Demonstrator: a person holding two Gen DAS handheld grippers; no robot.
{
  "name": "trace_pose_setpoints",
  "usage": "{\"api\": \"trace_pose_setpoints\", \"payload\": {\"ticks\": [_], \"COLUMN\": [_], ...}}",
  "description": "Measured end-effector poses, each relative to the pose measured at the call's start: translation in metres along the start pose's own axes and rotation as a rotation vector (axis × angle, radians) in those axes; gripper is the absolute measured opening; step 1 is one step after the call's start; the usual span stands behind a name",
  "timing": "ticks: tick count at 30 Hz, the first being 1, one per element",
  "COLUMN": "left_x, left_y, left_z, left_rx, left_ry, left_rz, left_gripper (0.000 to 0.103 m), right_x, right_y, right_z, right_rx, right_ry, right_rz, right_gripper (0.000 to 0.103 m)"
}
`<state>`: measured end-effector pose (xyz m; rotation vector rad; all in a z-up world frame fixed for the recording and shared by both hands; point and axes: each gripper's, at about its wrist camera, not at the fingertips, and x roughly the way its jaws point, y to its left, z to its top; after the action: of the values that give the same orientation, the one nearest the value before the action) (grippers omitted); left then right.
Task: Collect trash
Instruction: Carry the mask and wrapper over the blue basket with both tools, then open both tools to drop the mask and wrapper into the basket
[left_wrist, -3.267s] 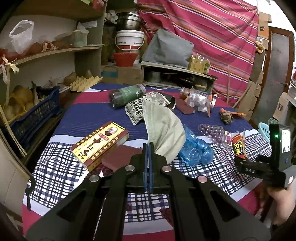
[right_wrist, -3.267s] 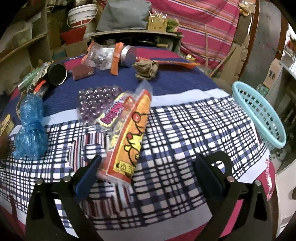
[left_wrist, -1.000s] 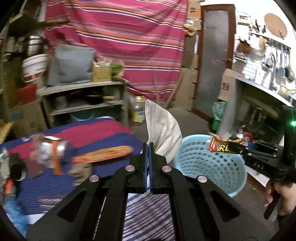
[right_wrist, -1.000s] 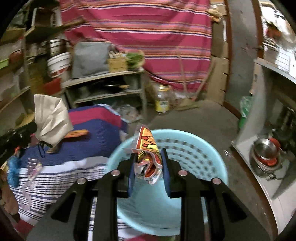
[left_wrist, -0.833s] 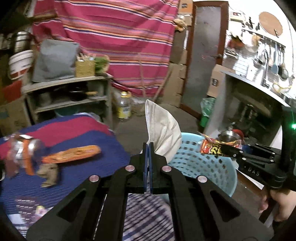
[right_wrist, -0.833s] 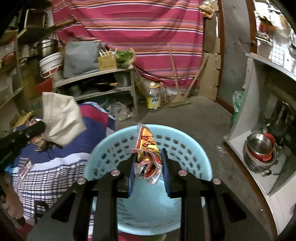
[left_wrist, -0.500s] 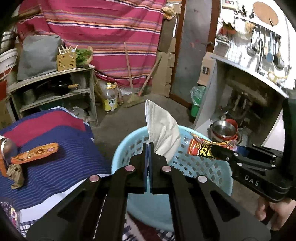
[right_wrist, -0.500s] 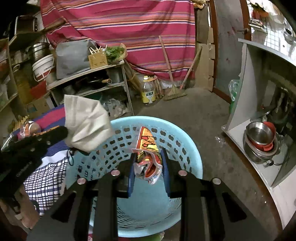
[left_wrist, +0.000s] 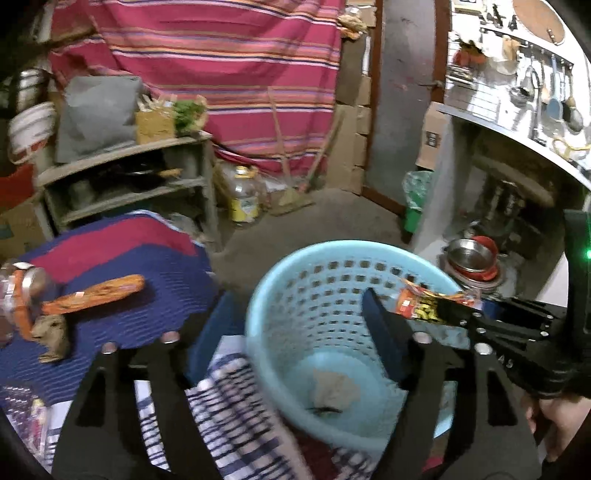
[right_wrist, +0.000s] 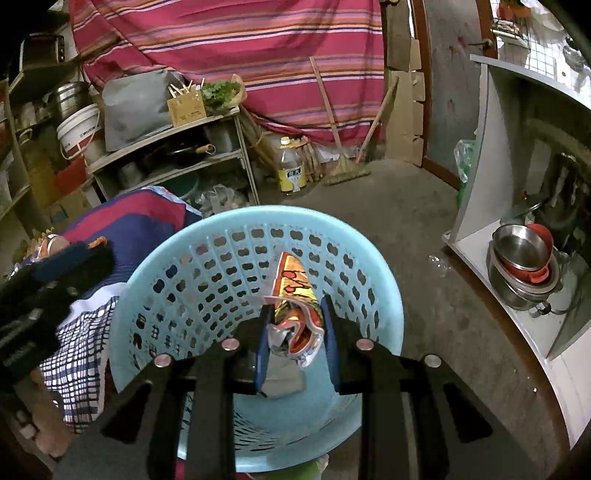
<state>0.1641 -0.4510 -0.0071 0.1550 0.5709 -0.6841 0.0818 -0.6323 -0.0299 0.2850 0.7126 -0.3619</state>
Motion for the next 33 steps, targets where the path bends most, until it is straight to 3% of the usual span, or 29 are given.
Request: {"api": "trace_pose_setpoints", "payload": {"ticks": [8, 28, 30, 33], "left_x": [-0.026, -0.083, -0.087, -0.093], "left_y": [0.044, 0.102, 0.107, 0.115], "left_z": [-0.010, -0.025, -0.026, -0.026], "left_rx": [-0.058, -0.102, -0.101, -0.107], "left_ry": [-0.022, -0.067, -0.071, -0.076], "left_rz": [0.093, 0.227, 0.241, 0.254], "left_gripper": [0.096, 0.097, 0.097, 0.097], "right_x": [0.014, 0.045, 0.045, 0.040], "right_y": [0.017, 0.054, 0.056, 0.054], "right_z": [-0.005, -0.005, -0.003, 0.003], "right_rx": [-0.029, -0.044, -0.047, -0.031], "right_ry": [0.022, 0.071, 0.067, 0.040], "right_rz": [0.002, -0.010, -0.027, -0.053], "right_gripper": [0.026, 0.031, 0.035, 0.061]}}
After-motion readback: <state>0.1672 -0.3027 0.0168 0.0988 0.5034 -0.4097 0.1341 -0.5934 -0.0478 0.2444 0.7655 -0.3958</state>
